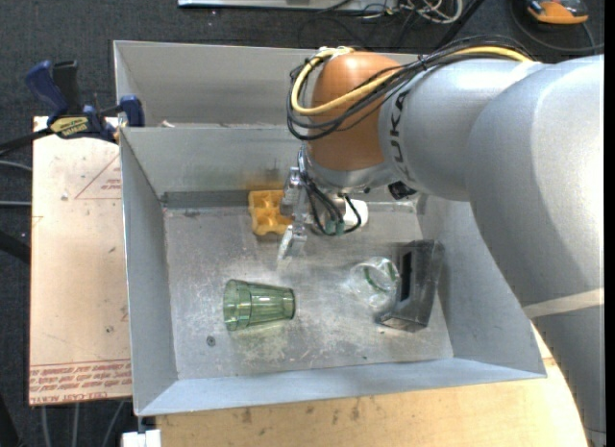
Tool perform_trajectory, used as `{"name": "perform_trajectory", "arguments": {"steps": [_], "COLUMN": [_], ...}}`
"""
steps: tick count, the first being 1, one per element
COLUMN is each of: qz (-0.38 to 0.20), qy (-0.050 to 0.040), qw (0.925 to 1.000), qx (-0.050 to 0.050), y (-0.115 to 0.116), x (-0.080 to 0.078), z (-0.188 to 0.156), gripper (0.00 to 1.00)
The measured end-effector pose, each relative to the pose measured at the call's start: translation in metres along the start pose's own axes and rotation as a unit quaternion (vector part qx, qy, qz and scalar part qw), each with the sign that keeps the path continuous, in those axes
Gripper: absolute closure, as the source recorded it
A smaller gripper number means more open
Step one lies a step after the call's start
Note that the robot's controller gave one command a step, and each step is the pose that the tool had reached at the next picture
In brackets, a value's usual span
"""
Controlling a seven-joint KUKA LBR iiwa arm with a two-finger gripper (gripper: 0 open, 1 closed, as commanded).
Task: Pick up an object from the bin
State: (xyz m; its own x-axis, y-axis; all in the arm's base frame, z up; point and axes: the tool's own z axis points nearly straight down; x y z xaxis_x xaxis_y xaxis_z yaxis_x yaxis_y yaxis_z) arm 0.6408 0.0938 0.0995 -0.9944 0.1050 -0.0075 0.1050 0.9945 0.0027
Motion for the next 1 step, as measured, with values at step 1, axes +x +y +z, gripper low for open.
{"name": "perform_trajectory", "arguments": {"steps": [1], "qz": [0.053], "qy": [0.0065], "qw": [0.9986], "qx": [0.000], "y": [-0.0082], "x": [-0.0056], "z": [-0.0091], "gripper": [0.00]}}
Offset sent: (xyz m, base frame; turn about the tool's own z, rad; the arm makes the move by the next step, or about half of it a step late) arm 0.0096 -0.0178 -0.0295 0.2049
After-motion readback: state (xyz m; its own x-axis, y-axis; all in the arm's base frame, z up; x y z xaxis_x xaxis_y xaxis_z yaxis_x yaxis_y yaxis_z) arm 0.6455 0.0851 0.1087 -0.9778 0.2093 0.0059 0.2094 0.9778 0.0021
